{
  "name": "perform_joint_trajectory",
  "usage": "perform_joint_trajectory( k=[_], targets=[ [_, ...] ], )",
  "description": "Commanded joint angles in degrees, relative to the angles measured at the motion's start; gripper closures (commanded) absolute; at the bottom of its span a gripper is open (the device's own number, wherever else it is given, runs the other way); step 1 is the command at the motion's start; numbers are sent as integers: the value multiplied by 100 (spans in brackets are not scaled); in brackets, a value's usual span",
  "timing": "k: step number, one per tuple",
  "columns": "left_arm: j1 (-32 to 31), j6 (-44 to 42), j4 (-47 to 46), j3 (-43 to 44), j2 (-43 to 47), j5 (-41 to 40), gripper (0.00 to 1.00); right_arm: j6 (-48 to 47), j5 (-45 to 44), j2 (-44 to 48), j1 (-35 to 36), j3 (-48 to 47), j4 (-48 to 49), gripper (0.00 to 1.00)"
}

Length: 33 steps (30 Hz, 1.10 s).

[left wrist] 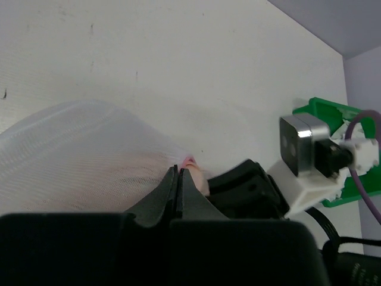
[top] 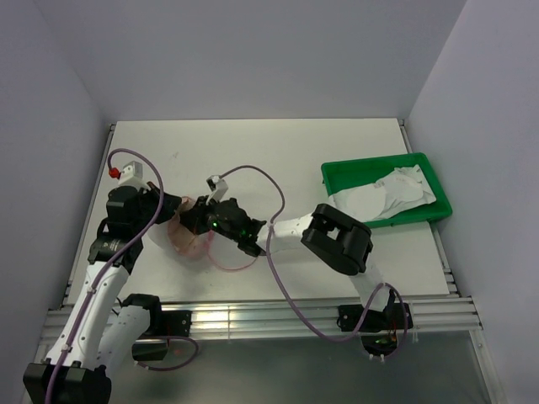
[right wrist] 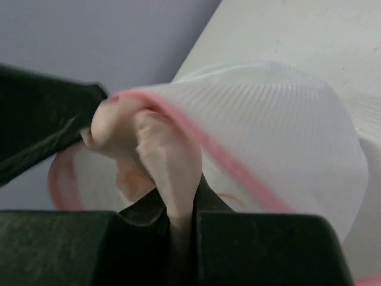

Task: Place the bra in the laundry bag and zip it closed

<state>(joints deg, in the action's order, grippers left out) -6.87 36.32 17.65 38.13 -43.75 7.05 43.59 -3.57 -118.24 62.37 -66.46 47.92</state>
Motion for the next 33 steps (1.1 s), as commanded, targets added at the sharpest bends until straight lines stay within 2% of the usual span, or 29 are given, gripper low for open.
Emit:
perform_joint_trajectory(
  k=[1, 6, 10, 13, 16, 17, 19, 20, 21, 23, 26, 33],
  targets=[
    [11, 95, -209, -51, 164, 490, 100, -289, 76, -208, -23, -1085, -1319, 100],
    [11, 174, -166, -78, 173, 386, 100, -185, 67, -630, -102, -1939, -2564, 100],
    [11, 314, -121, -51, 156, 192, 100, -88, -230, -859, -146, -2415, -3156, 100],
    [11, 473, -174, -121, 147, 26, 100, -27, -477, -850, -155, -2513, -3245, 100],
    [11, 613, -288, -297, 173, -124, 100, 88, -565, -640, -146, -2338, -3114, 87],
    [11, 701, -323, -402, 182, -151, 100, 123, -531, -474, -146, -2137, -3026, 70],
    [11, 806, -428, -499, 209, -221, 100, 62, -495, -324, -146, -2038, -3043, 50],
    [11, 894, -446, -569, 252, -326, 100, -25, -391, -192, -146, -1951, -3165, 34],
    [11, 921, -438, -578, 279, -414, 100, -70, -338, -130, -155, -1898, -3244, 27],
    [11, 1000, -412, -613, 375, -642, 100, -158, -119, 71, -207, -1706, -3403, 20],
    [11, 1070, -472, -675, 428, -661, 100, -272, 172, 440, -357, -1293, -3552, 17],
    [11, 1071, -613, -675, 393, -564, 100, -668, 531, 1399, -655, -536, -3974, 2]
  ],
)
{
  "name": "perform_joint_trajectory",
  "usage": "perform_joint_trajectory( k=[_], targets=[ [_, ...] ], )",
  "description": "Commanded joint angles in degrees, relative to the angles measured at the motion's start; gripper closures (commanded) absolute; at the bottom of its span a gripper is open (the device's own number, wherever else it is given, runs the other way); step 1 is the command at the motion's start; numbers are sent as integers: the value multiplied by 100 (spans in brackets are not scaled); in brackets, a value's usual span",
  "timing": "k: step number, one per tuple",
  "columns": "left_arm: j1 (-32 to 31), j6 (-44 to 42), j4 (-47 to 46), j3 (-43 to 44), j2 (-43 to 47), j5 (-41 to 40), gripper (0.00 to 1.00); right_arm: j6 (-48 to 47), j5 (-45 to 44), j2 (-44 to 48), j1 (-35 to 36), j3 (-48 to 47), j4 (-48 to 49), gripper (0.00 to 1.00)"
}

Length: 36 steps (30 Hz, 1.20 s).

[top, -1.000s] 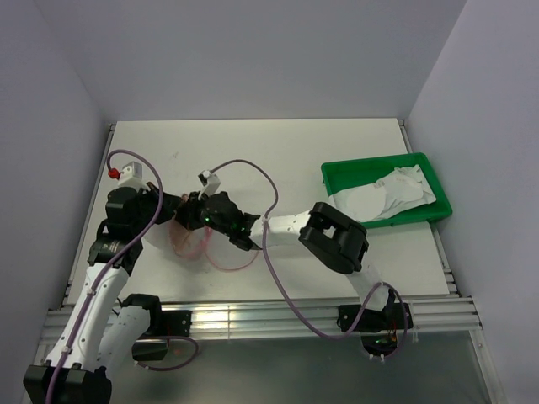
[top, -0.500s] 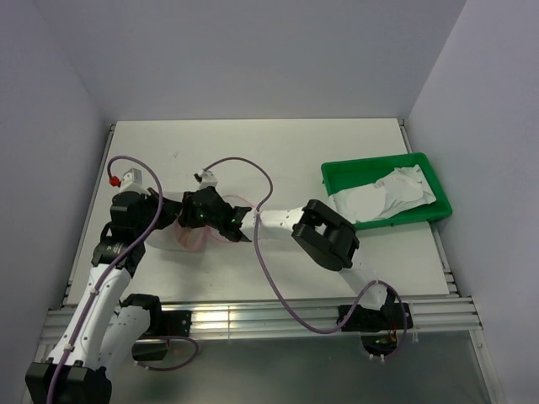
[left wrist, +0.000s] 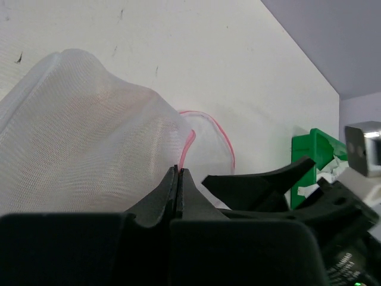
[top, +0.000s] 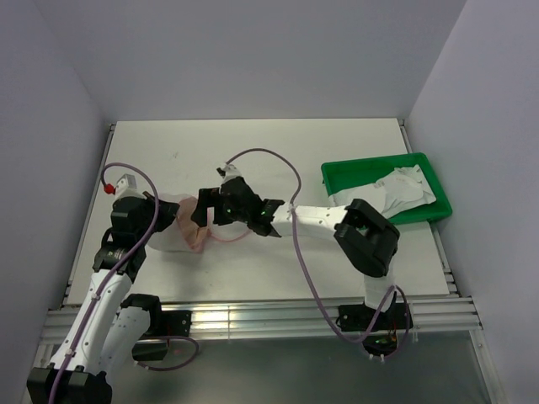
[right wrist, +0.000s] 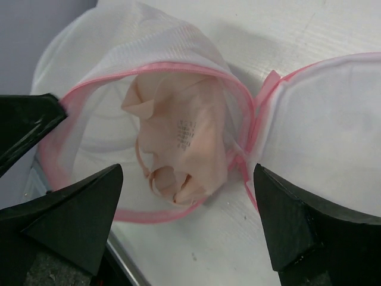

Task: Place the bra in the laundry bag and zip it closed

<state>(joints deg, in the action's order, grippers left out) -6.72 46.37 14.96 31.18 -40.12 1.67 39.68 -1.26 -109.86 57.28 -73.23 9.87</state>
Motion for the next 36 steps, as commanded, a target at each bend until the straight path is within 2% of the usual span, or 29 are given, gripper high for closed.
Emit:
perform_joint_trajectory(
  k=[1, 3, 8, 12, 17, 21, 23, 24, 25, 27, 28, 29, 30, 32, 33, 36],
  targets=[
    [-5, 65, -345, 29, 30, -18, 100, -268, 380, 650, -199, 230, -152, 2],
    [-13, 48, -345, 29, 57, -9, 100, -207, 529, 922, -462, 633, -47, 3],
    [-57, 30, -371, 2, 109, 35, 100, -452, -154, 1344, -1016, 1389, -537, 20],
    [-92, 4, -380, 37, 57, 96, 100, -462, -305, 1363, -1481, 1776, -609, 27],
    [-110, -14, -406, 64, 4, 149, 100, -365, 1001, 906, -1649, 1865, 13, 27],
    [-110, -31, -380, 108, 4, 141, 100, -58, 1514, 642, -1667, 1813, 516, 29],
    [-110, -40, -380, 116, -14, 149, 100, 4, 1611, 449, -1676, 1681, 603, 36],
    [-110, -32, -415, 125, -22, 158, 100, 83, 1672, 361, -1676, 1637, 639, 42],
    [-110, 3, -459, 134, -57, 175, 100, 136, 1725, 195, -1693, 1541, 665, 53],
    [-110, 30, -555, 187, -119, 263, 100, 311, 1673, 106, -1728, 1514, 902, 65],
    [-110, 39, -590, 239, -189, 290, 100, 399, 1620, 166, -1746, 1679, 1094, 87],
    [-110, 30, -608, 283, -207, 307, 100, 478, 1594, 263, -1798, 1820, 1636, 96],
    [-110, -5, -591, 370, -224, 299, 100, 514, 1472, 586, -1816, 2030, 1806, 100],
    [-101, -75, -547, 468, -251, 246, 100, 357, 1217, 1105, -1816, 2129, 1730, 100],
    [-101, -136, -521, 581, -251, 228, 100, 78, 1120, 1734, -1816, 2068, 1511, 100],
    [-101, -225, -485, 810, -268, 211, 100, -677, 663, 2974, -1642, 1403, 72, 100]
  ],
)
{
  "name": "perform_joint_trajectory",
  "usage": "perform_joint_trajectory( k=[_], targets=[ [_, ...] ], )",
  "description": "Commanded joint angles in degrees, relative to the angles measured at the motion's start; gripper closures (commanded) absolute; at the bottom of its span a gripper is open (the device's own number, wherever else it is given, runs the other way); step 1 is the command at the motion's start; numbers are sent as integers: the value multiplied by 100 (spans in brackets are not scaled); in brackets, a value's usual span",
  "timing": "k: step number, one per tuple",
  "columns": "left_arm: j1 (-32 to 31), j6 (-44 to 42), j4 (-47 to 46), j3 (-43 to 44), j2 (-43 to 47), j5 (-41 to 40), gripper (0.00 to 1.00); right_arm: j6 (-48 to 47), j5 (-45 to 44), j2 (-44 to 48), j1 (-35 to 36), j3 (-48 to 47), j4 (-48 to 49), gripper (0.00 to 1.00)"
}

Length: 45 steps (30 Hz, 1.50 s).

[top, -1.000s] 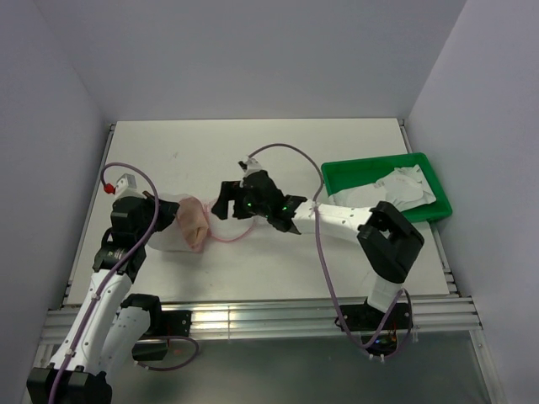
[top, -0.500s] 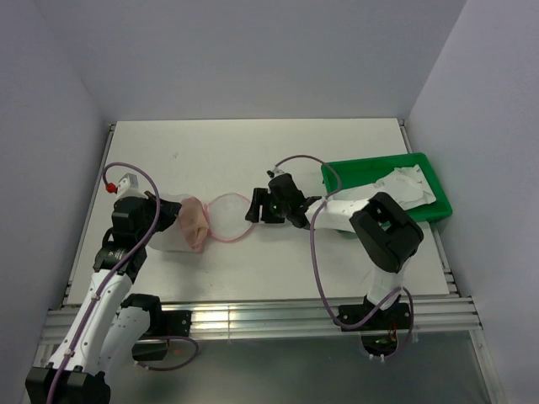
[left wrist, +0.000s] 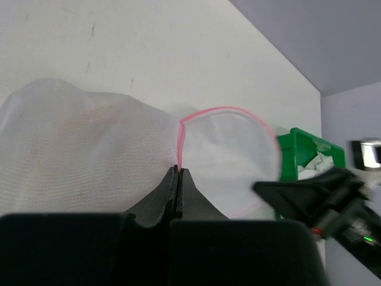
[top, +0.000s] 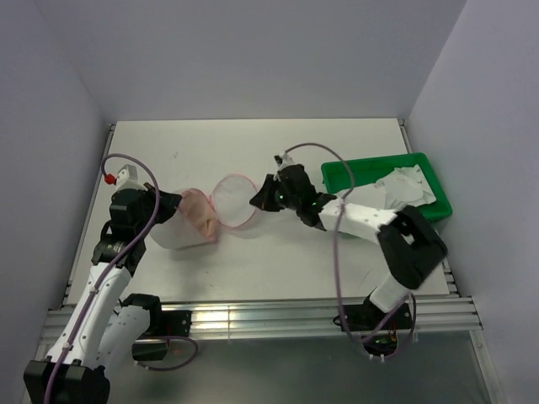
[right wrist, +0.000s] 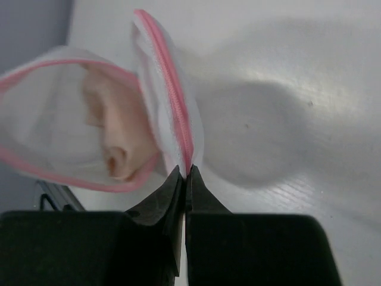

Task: Place the bra in the laundry bag and zip it closed

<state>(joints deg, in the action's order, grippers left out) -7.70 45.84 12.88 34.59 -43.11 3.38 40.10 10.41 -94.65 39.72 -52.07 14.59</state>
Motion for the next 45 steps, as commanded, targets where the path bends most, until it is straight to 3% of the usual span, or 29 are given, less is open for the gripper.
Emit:
perform_joint_trajectory(
  k=[1, 3, 5, 14, 22, 35, 38, 40, 41, 42, 44, 45],
  targets=[
    [-3, -181, -278, 531, 31, 58, 100, -897, -697, 1711, 210, -943, -787, 100],
    [-3, -225, -260, 697, 66, 14, 100, -1309, -1312, 2185, 447, -1547, -1781, 100],
    [-3, -295, -234, 760, 145, -196, 100, -1381, -1559, 2372, 720, -1674, -2108, 100],
    [23, -401, -216, 795, 49, -267, 100, -1346, -1481, 1968, 519, -1683, -2461, 100],
    [269, -401, -260, 804, -443, 260, 100, -1505, -1622, 1634, 607, -1938, -2610, 100],
    [568, -752, -49, 1209, -927, -267, 100, -1092, 57, 1643, 659, -2211, -1960, 100],
    [682, -788, -67, 1164, -1102, -136, 90, -1065, 110, 1520, 659, -2193, -1951, 100],
    [691, -814, -5, 1173, -1191, -135, 77, -1022, 84, 1362, 642, -2097, -1881, 100],
    [700, -805, 12, 1156, -1173, -144, 66, -987, 101, 1249, 633, -2027, -1837, 100],
    [700, -805, 12, 1147, -1103, -197, 40, -951, 92, 1195, 624, -1982, -1767, 100],
    [709, -823, 39, 1190, -1007, -258, 21, -890, 118, 1003, 581, -1921, -1653, 100],
    [700, -831, 65, 1217, -893, -285, 19, -863, 145, 958, 554, -1894, -1600, 100]
  ],
)
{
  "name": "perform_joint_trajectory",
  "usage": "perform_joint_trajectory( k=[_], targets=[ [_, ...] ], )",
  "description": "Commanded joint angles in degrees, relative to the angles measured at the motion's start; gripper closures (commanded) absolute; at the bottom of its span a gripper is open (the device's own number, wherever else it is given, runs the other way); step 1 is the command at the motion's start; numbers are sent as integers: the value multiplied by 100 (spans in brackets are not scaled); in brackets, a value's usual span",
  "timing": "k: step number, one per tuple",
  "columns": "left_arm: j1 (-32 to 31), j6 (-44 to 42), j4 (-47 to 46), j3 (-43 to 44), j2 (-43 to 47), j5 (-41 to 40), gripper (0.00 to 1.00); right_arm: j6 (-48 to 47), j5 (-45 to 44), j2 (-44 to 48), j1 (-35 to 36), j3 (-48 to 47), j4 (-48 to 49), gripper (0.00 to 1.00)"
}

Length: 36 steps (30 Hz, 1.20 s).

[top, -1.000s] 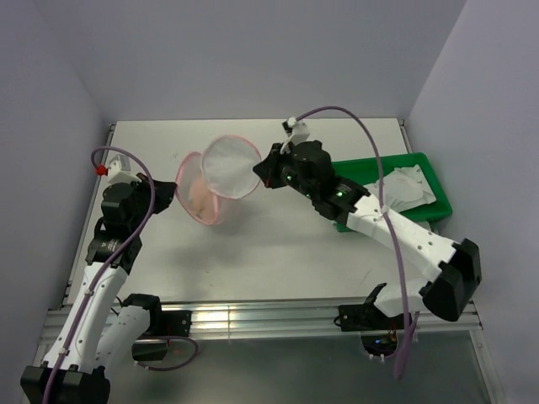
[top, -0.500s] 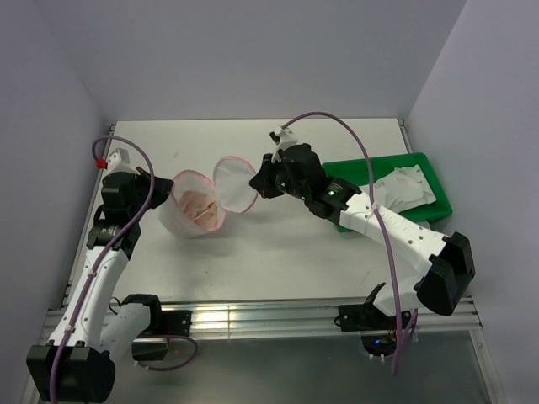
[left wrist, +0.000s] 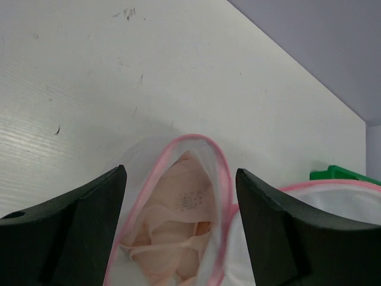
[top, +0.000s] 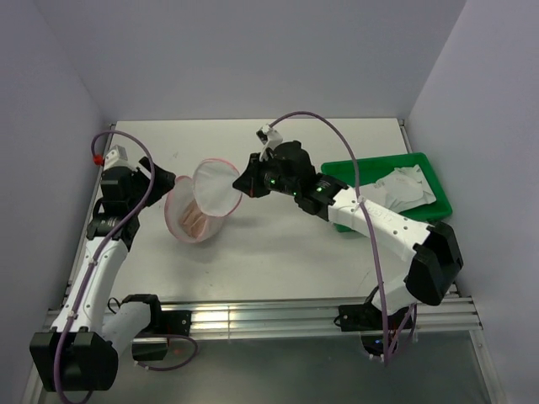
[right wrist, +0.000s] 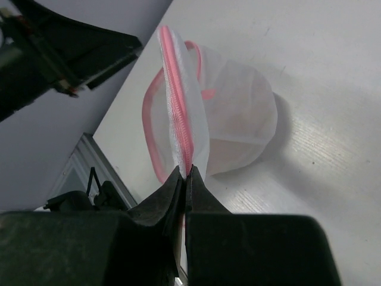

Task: Place the bra in the laundry bag and zip it closed

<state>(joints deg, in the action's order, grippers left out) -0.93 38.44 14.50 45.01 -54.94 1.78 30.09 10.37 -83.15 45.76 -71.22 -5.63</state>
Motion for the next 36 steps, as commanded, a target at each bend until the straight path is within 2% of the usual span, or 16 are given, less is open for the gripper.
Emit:
perform_joint_trajectory(
  k=[1, 10, 16, 22, 25, 26, 28, 30, 36],
  targets=[
    [31, -117, -79, 192, 352, -108, 19, 155, 176, -245, -75, 29, 457, 100],
    [14, -205, -9, 236, 739, 726, 21, 234, -175, -166, -339, 372, 475, 100],
    [-416, -451, 158, 473, 511, 807, 22, 261, -641, -201, -550, 451, 370, 98],
    [-724, -591, 176, 535, 537, 622, 23, 217, -774, -315, -787, 451, 317, 80],
    [-944, -644, 237, 587, 510, 517, 23, 208, -651, -307, -849, 416, 343, 54],
    [-1092, -705, 263, 648, 502, 464, 23, 182, -624, -307, -858, 320, 317, 34],
    [-1216, -741, 307, 710, 519, 359, 23, 51, -580, -307, -858, 119, 168, 22],
    [-1296, -732, 264, 719, 528, 384, 23, -29, -624, -272, -902, 30, 62, 18],
    [-1313, -688, 88, 596, 677, 656, 23, -82, -580, 106, -1384, 204, 35, 17]
  ],
)
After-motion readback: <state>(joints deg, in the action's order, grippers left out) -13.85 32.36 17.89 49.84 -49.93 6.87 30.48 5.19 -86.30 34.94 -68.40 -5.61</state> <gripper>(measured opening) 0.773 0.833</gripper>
